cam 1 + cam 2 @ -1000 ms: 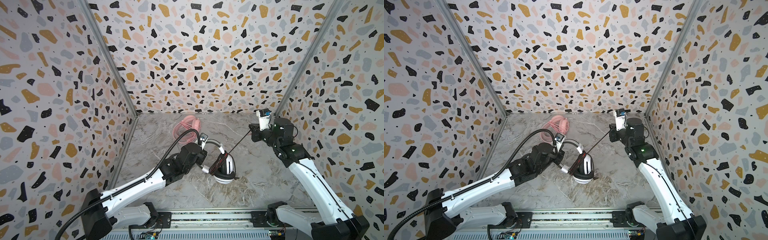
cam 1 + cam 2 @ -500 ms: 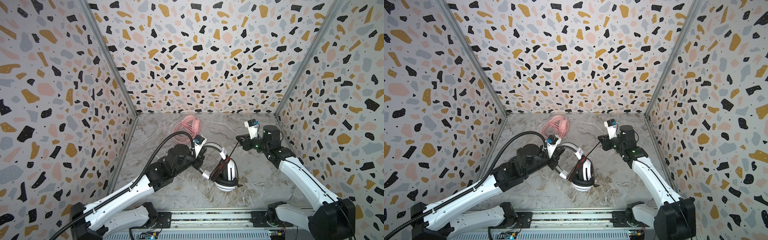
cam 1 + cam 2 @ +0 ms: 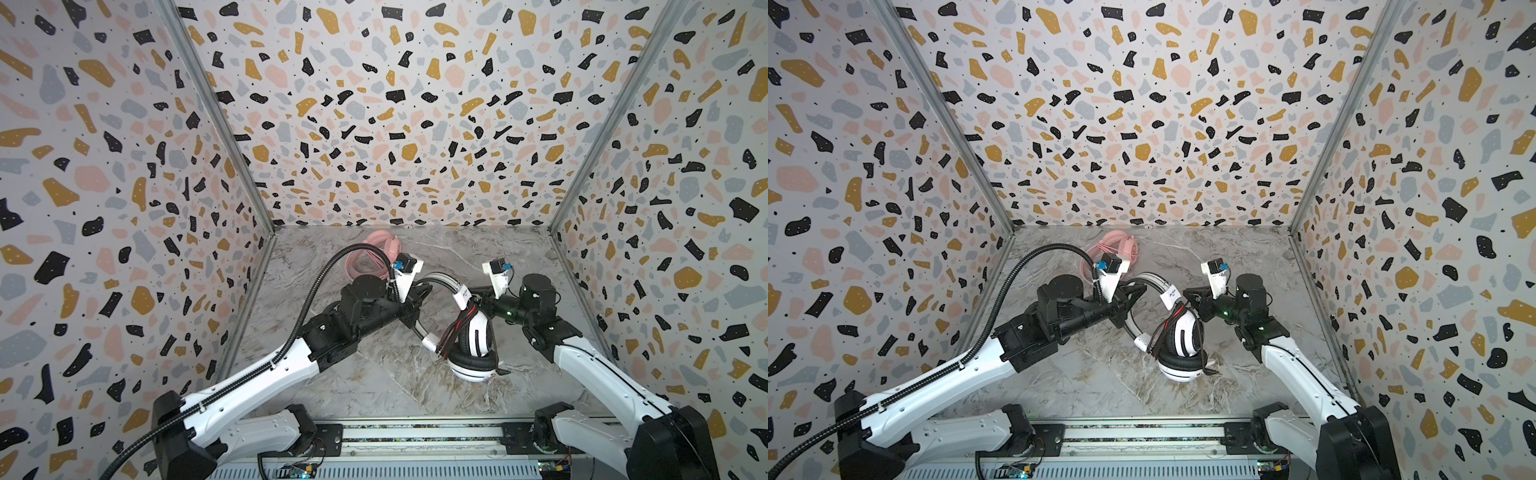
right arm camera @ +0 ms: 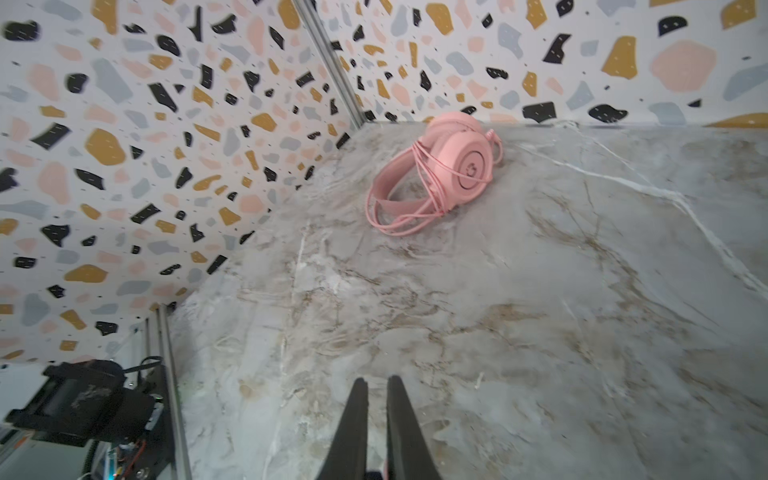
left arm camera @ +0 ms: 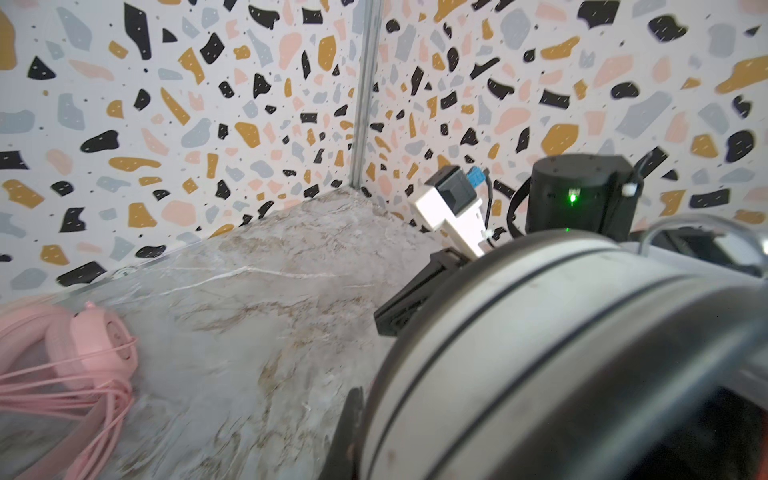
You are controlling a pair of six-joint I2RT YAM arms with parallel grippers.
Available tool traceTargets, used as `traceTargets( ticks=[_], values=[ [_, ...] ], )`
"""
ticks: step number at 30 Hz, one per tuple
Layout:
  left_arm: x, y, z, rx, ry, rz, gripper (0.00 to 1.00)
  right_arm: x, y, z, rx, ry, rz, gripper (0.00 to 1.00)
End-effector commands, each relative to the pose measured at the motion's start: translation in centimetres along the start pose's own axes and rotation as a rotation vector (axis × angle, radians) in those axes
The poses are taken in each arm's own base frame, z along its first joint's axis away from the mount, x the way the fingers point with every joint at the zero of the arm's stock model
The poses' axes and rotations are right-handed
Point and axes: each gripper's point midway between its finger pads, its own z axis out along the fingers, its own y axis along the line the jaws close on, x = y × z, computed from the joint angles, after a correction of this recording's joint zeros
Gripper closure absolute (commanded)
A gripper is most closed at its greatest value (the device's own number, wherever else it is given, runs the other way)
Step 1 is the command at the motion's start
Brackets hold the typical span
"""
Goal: Wrap the headphones
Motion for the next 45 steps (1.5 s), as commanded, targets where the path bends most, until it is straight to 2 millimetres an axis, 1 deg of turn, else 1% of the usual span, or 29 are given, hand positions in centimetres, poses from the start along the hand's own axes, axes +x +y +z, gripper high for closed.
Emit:
traceTargets(
  ticks=[1, 3, 5, 9, 11, 13, 17, 21, 23, 26, 29, 33, 38, 41, 45],
  values=[
    [-15.0, -7.6, -6.3, 0.358, -0.498, -0.071, 1.00, -1.3, 1.2, -0.9, -0.039, -0.096, 0.012, 0.92],
    [-15.6, -7.4, -6.5, 0.358, -0.533, -0.104, 1.00, -1.9, 2.5, -1.7, -0.086, -0.145, 0.020, 0.92],
    [-16.3, -6.5, -6.8, 0.325, -0.583, -0.140, 1.00, -2.1, 3.4, -2.4, -0.109, -0.180, 0.040, 0.91],
    [-17.4, -3.6, -8.0, 0.201, -0.702, -0.247, 1.00, -2.4, 4.4, -3.6, -0.120, -0.249, 0.074, 0.91],
    [-17.6, -1.5, -8.7, 0.111, -0.770, -0.314, 1.00, -2.4, 4.9, -3.8, -0.131, -0.253, 0.098, 0.91],
    [-17.3, 0.4, -8.8, 0.034, -0.808, -0.378, 1.00, -2.3, 5.3, -3.9, -0.141, -0.263, 0.126, 0.91],
    [-16.4, 3.5, -7.6, -0.117, -0.829, -0.475, 1.00, -2.4, 6.0, -4.4, -0.155, -0.291, 0.191, 0.91],
    [-14.2, 7.2, -5.9, -0.316, -0.817, -0.570, 1.00, -2.4, 5.6, -4.7, -0.126, -0.315, 0.278, 0.90],
    [-12.9, 8.6, -5.2, -0.398, -0.816, -0.584, 1.00, -2.5, 5.8, -4.5, -0.143, -0.300, 0.307, 0.90],
    [-11.4, 9.5, -3.6, -0.451, -0.790, -0.560, 1.00, -2.7, 6.3, -4.3, -0.166, -0.288, 0.327, 0.90],
    [-10.0, 9.9, -2.0, -0.479, -0.746, -0.522, 1.00, -3.0, 6.9, -4.3, -0.192, -0.282, 0.330, 0.90],
    [-8.2, 10.3, -0.7, -0.498, -0.695, -0.488, 1.00, -3.5, 7.1, -4.4, -0.204, -0.302, 0.340, 0.90],
    [-5.6, 10.3, 1.1, -0.472, -0.623, -0.476, 1.00, -5.1, 7.7, -4.1, -0.247, -0.330, 0.357, 0.90],
    [-4.3, 10.5, 1.8, -0.476, -0.597, -0.473, 1.00, -6.0, 8.5, -3.9, -0.303, -0.336, 0.374, 0.90],
    [-3.6, 10.5, 2.2, -0.478, -0.573, -0.452, 1.00, -6.8, 9.5, -3.8, -0.354, -0.349, 0.380, 0.89]
  ],
)
